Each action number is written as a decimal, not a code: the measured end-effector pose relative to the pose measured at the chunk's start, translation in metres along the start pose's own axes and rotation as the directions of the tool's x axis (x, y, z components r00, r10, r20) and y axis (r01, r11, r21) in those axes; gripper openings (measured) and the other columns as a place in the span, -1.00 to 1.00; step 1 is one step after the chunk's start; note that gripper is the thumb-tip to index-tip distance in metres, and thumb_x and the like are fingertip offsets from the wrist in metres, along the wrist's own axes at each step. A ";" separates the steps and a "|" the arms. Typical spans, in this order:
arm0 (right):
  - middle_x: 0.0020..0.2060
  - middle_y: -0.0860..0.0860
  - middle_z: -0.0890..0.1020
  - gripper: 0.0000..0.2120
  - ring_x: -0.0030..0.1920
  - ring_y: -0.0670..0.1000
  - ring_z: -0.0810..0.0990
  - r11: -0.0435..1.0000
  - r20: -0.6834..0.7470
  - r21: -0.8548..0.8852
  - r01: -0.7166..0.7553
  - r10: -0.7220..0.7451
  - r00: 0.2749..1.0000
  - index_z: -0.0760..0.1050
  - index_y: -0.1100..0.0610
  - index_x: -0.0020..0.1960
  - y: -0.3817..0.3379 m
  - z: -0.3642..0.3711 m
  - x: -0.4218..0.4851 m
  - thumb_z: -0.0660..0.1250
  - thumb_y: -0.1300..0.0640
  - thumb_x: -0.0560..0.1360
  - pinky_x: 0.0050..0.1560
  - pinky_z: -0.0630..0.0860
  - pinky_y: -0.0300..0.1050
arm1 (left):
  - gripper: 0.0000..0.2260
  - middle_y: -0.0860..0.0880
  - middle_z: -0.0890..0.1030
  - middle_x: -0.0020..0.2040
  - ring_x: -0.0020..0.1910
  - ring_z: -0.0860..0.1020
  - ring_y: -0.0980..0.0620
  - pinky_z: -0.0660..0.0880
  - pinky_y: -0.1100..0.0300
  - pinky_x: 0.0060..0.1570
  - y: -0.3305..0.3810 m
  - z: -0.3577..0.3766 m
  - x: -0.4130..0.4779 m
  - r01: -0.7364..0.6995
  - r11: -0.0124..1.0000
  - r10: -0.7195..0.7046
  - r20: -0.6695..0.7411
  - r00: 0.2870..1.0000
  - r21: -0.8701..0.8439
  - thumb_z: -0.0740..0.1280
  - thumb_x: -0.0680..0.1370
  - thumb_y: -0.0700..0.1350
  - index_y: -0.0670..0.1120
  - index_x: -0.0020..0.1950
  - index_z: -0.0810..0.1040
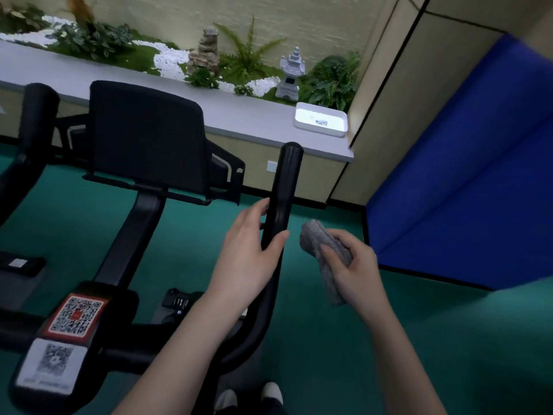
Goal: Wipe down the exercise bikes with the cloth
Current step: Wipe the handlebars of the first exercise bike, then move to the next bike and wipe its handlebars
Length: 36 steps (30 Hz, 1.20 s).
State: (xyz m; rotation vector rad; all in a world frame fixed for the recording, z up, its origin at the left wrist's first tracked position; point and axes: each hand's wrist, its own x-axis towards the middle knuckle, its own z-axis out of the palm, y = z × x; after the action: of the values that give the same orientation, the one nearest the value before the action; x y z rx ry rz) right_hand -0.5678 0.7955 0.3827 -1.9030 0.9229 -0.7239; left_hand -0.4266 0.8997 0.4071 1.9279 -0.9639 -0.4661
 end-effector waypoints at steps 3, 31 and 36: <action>-0.12 -0.21 0.63 -0.73 -0.11 -0.27 0.58 1.000 -0.066 -0.004 -0.025 0.025 0.998 0.54 -0.05 -0.01 0.010 0.001 -0.021 0.31 0.32 0.50 -0.08 0.46 -0.39 | -0.48 0.06 0.38 0.37 0.33 0.37 0.08 0.33 0.12 0.34 -0.007 -0.005 -0.013 -0.041 0.996 0.038 0.033 0.999 0.077 0.30 0.55 0.04 0.02 0.48 0.23; -0.11 -0.01 0.56 -0.85 -0.11 -0.37 0.48 0.967 -0.362 -0.196 -0.162 0.082 0.928 0.57 0.17 0.05 0.128 -0.246 -0.211 0.30 0.31 0.52 -0.10 0.31 -0.55 | -0.51 -0.16 0.47 0.34 0.36 0.41 -0.16 0.33 -0.04 0.31 0.082 0.242 -0.161 -0.504 0.677 0.302 0.421 0.855 0.537 0.35 0.51 0.06 -0.18 0.35 0.43; -0.11 0.00 0.59 -0.85 -0.17 -0.23 0.48 0.951 -0.457 -0.147 -0.272 0.178 0.872 0.57 0.19 0.07 0.156 -0.292 -0.246 0.30 0.30 0.52 -0.13 0.32 -0.56 | -0.50 -0.10 0.37 0.43 0.44 0.29 -0.10 0.21 0.01 0.39 0.086 0.280 -0.178 -0.502 0.686 0.235 0.494 0.837 0.527 0.26 0.56 0.08 -0.13 0.43 0.34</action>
State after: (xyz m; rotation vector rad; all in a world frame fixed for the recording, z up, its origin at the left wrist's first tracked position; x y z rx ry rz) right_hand -0.9781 0.8118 0.3450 -1.7923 1.5324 -0.9658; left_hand -0.7567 0.8578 0.3245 2.1705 -1.9584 -0.2903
